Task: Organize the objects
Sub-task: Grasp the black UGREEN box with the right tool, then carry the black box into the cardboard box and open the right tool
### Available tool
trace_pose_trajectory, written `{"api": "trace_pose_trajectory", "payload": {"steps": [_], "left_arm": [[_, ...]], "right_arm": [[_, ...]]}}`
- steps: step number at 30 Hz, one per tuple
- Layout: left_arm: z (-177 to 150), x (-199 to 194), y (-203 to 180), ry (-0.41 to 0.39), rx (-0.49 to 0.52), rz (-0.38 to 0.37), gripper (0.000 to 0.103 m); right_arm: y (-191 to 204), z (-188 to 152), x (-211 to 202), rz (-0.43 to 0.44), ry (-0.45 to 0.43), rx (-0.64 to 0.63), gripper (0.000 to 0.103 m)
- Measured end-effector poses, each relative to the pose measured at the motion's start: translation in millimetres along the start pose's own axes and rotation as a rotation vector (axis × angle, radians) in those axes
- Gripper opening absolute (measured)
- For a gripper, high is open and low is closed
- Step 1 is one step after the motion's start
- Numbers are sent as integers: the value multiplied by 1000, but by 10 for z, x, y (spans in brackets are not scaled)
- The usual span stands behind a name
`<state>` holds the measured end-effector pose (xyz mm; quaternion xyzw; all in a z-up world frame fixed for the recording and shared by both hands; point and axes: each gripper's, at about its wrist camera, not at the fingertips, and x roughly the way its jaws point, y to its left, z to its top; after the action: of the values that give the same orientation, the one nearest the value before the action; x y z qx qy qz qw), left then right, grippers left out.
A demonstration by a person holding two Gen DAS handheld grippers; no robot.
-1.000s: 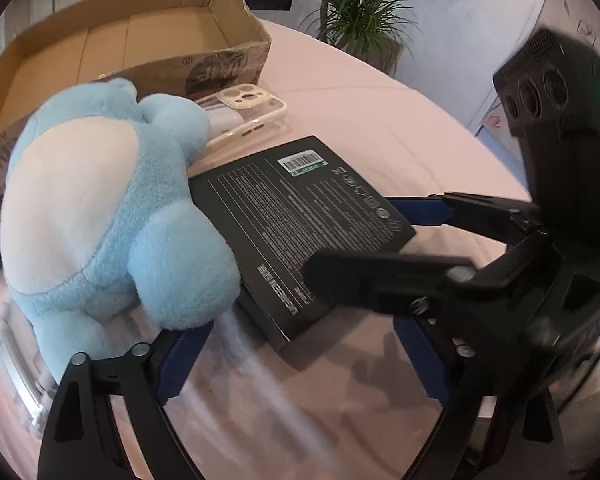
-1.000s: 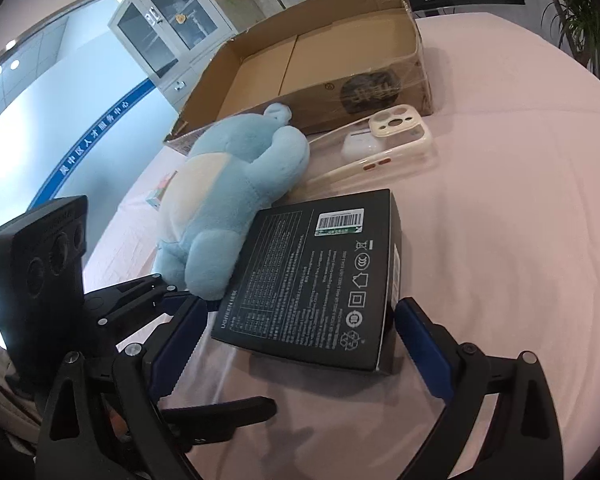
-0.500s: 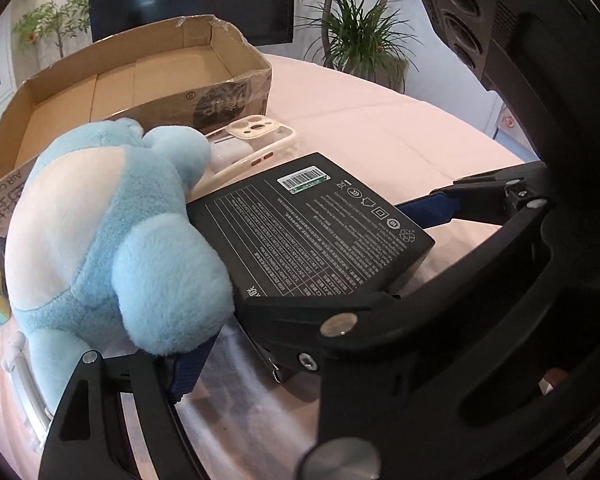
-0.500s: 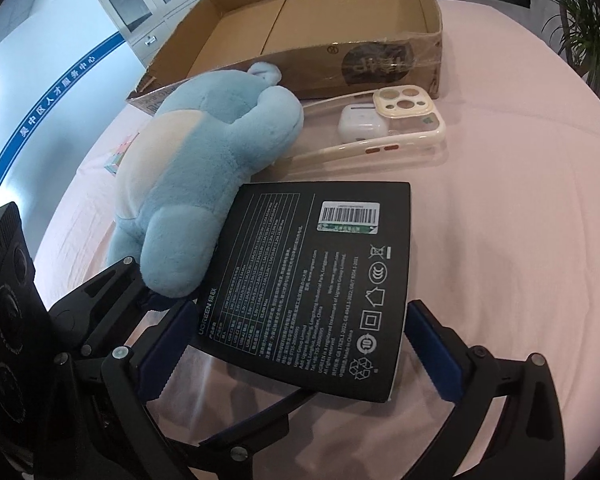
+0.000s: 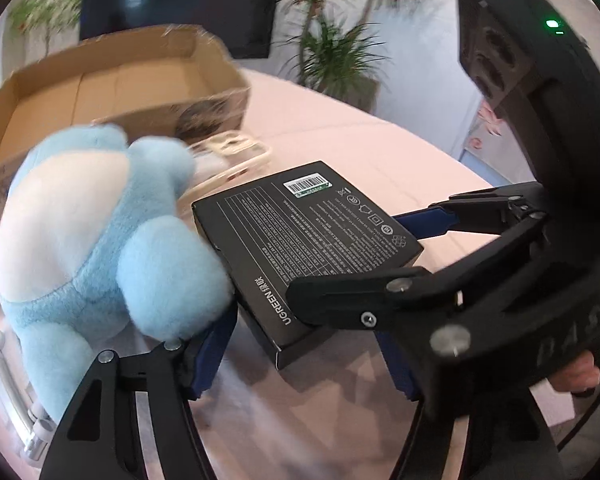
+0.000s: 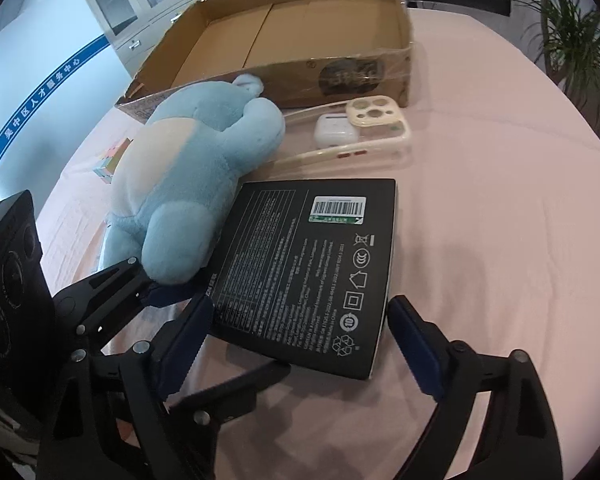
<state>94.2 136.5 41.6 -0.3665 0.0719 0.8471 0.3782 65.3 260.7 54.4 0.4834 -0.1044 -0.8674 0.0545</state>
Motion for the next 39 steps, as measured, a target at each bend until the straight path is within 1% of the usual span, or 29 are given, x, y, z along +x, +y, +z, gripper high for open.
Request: {"api": "trace_pose_trajectory", "payload": {"steps": [1,3,6,11,20,23,26,29,32,33,36,39], "left_arm": [[-3,-29,-55,-10,23,0,67],[5,-80,-99,-20,37,-13,66],[66,-191,-157,-49,51,-25,66],[106,-350,-403,-103,151,39,66],[185,-575,-422,-143,199,94,66],[254,-661,-405,-160,208,121,66],[332,-769,-366,-189,219,166,66],[424,-905,-308,-219,225,208,66],[546,-1025,-240,-245,224,259,66],[581,-1047,-210,-250,221,263,66],[696,-1101,-84,-260,187,263,66],[762,-1146,7,-276,181,282,66]], "right_arm": [[-29,-41,-44,3,-8,10,88],[-82,-122,-137,24,-34,33,86],[-153,-230,-279,79,-80,78,85],[-124,-297,-428,111,-128,91,84],[-4,-279,-534,151,-184,80,83],[47,-231,-574,164,-210,68,83],[139,-132,-599,176,-234,48,83],[232,-3,-637,208,-256,27,83],[340,159,-694,235,-277,2,79],[382,207,-722,230,-285,-8,77],[500,369,-758,207,-296,-41,76],[620,502,-744,192,-308,-71,76]]}}
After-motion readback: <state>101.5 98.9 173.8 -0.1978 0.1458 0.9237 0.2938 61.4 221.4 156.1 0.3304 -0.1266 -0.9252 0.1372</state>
